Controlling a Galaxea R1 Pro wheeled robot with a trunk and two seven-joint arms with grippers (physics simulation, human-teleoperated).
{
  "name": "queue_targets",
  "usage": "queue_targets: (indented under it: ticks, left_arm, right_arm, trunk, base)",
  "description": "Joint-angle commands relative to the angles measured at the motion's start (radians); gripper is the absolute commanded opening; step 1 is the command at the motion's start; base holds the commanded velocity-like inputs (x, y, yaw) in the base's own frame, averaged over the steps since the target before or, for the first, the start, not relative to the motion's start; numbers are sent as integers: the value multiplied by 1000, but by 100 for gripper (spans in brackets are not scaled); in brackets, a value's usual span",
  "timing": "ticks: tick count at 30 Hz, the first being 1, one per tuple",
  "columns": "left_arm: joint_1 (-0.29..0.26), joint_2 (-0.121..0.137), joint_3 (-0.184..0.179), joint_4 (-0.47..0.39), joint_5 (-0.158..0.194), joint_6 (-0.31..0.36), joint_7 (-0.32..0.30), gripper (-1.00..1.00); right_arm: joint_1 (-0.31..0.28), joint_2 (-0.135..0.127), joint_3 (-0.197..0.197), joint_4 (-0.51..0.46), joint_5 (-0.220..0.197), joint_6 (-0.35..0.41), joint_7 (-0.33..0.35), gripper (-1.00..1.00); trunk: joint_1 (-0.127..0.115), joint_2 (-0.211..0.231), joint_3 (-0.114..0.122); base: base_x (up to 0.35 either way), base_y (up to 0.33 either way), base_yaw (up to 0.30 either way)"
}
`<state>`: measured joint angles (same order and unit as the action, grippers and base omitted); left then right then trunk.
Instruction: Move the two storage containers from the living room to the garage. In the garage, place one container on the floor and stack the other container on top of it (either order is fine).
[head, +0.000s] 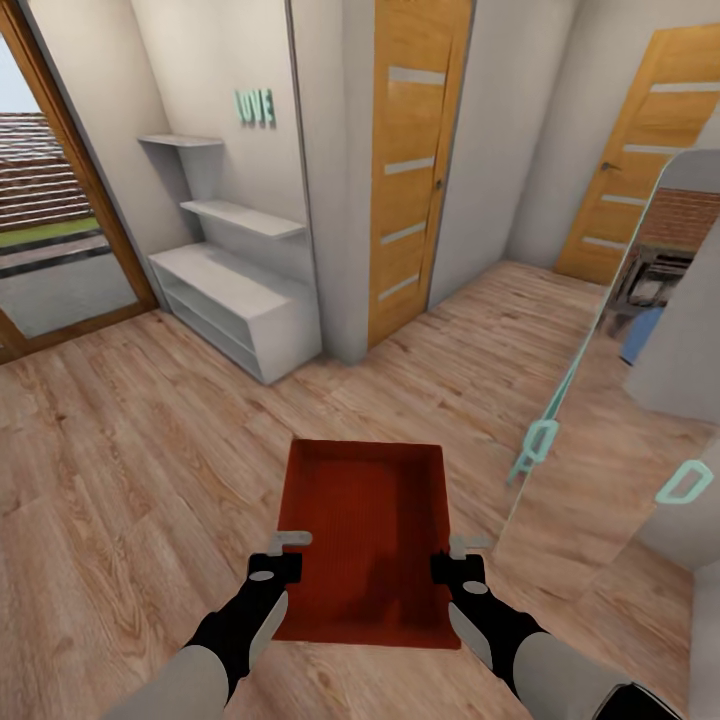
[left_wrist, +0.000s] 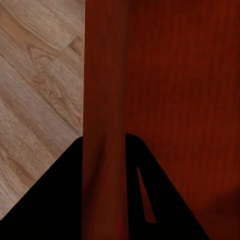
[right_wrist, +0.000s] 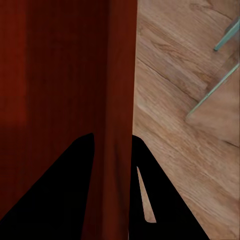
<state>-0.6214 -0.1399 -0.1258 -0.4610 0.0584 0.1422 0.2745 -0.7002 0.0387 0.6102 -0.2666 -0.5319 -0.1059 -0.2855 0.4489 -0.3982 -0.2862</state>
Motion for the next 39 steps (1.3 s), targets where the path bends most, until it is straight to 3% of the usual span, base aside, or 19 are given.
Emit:
queue_targets:
  ticks: [1, 29, 39]
  left_arm:
    - [0, 2, -17, 4, 26, 59, 12, -100]
    - [0, 0, -17, 4, 26, 59, 12, -100]
    - [0, 0, -17, 4, 26, 59, 12, -100]
  right_arm:
    - [-2, -10, -17, -2, 12, -8, -14, -100]
    - [-2, -10, -17, -2, 12, -8, -14, -100]
    - [-2, -10, -17, -2, 12, -8, -14, -100]
  trunk:
    - [1, -2, -1]
    - [1, -2, 15]
    - [1, -2, 15]
  base:
    - [322, 0, 0]
    - [322, 0, -1]
    - [322, 0, -193]
